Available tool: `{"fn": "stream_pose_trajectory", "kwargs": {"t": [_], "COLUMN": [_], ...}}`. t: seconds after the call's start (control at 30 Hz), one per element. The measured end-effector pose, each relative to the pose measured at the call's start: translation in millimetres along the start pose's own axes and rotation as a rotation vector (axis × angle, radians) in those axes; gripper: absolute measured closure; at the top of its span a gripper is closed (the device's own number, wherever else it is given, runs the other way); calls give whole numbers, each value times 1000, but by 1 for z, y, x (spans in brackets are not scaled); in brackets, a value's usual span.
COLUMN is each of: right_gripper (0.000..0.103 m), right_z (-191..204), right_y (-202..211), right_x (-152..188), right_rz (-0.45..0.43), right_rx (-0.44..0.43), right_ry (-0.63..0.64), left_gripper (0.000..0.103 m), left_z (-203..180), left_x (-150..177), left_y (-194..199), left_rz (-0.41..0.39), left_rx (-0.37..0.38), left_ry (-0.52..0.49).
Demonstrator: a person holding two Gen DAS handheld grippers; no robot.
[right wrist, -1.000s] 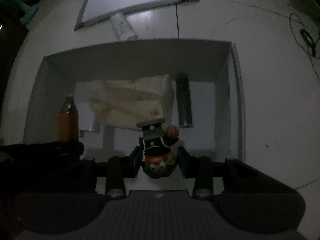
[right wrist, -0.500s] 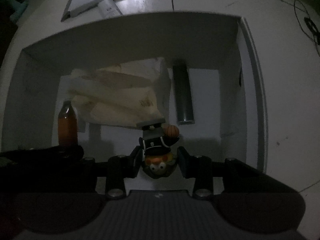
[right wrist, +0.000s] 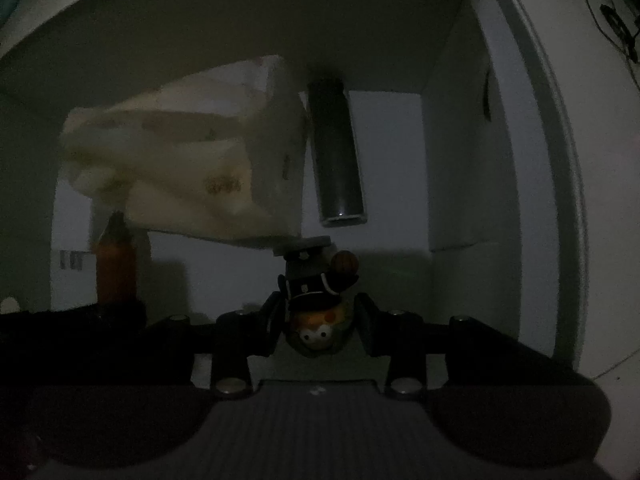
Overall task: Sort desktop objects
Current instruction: 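Lower both tools into the box and open them to release the items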
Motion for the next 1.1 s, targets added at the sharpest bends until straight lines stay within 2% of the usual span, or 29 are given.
{"fn": "stream_pose_trajectory", "kwargs": {"t": [0.17,0.3,0.53,0.8,0.83,0.87,0.9,0.93,0.97,1.1], "right_gripper": [62,62,62,60,59,52,47,47,47,42], "right_z": [1,0,2,3,3,4,5,6,7,8], "right_y": [-5,-5,-8,-10,-9,-9,-8,-8,-5,16], "right_x": [2,4,7,10,11,12,14,16,18,20], "right_rz": [35,43,48,53,51,51,51,51,53,5], "right_rx": [32,34,60,69,68,60,53,60,64,32], "right_ry": [13,-1,33,65,66,78,90,95,104,118], "left_gripper": [83,83,82,82,77,66,60,54,50,47], "left_z": [6,6,10,12,12,12,13,15,18,26], "left_x": [1,1,-2,-3,-3,-3,-3,-2,-3,-4], "left_y": [-9,-13,-24,-31,-32,-32,-32,-31,-30,-14], "left_rz": [21,34,109,133,134,134,138,144,145,114], "left_rx": [-6,-10,-8,-15,-11,-1,2,-7,-15,-26], "left_ry": [34,18,27,7,7,15,24,33,40,43]}}
Point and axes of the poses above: each gripper's, at about its wrist camera, not at the fingertips, and y roughly against the way its jaws point, z to its left, x to its underside, the point moved 7 cm from there along -y, roughly the way its jaws point, and after that the axes turned 9 degrees about x, right-handed, at the moved point
